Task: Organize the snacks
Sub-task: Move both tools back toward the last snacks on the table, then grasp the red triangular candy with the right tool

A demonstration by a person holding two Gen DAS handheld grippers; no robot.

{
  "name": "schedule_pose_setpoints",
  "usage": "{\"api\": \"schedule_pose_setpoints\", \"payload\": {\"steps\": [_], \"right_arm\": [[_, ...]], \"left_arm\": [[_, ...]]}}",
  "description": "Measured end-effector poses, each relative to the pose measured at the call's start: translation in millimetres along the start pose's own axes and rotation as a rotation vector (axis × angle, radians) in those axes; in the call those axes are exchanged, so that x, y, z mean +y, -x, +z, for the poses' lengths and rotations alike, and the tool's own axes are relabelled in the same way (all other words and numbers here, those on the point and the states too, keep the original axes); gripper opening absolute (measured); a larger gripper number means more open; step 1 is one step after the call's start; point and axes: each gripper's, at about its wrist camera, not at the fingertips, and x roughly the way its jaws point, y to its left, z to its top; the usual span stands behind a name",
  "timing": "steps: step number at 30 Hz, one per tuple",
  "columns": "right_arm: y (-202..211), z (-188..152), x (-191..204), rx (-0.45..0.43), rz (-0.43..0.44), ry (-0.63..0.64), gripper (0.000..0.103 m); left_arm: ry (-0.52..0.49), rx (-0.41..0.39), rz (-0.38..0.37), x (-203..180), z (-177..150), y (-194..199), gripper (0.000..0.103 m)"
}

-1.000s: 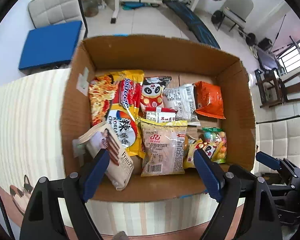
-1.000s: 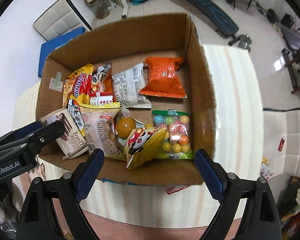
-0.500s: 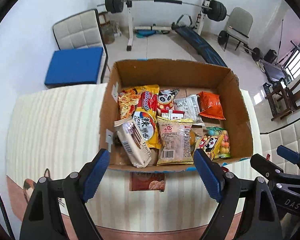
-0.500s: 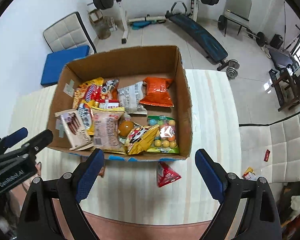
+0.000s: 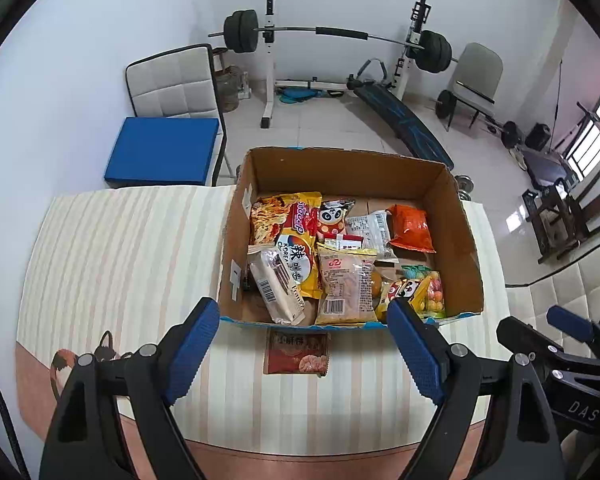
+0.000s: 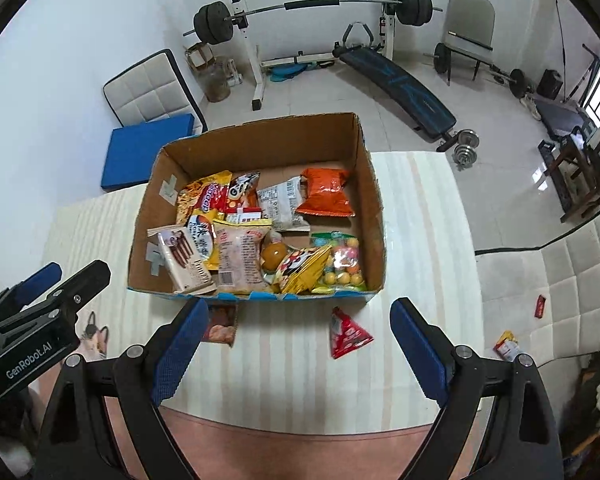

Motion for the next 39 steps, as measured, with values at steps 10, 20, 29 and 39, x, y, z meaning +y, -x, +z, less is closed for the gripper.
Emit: {"api": "schedule_pose_setpoints", "payload": {"steps": [10,20,29,39], "right_arm": [[-77,-31,-53,0.157,-0.030,-0.136,0.094],[-190,-53,-75,0.325,-0.026,-0.163,0.094],[-222,-61,-77,0.363,-0.052,-0.139,0.054],[-219,-68,-75,0.401,-0.018,-0.141,0.051]], "left_arm": [[0.018,0.144,0.032,14,-38,-60,0.086],[0.016,0.358,0.041,14,-64,-177,0.086],[0.003,0.438,0.022,13,-77,-229,0.086],[-0.095,0.474,-0.119,-28,-114,-200,0.081]]}}
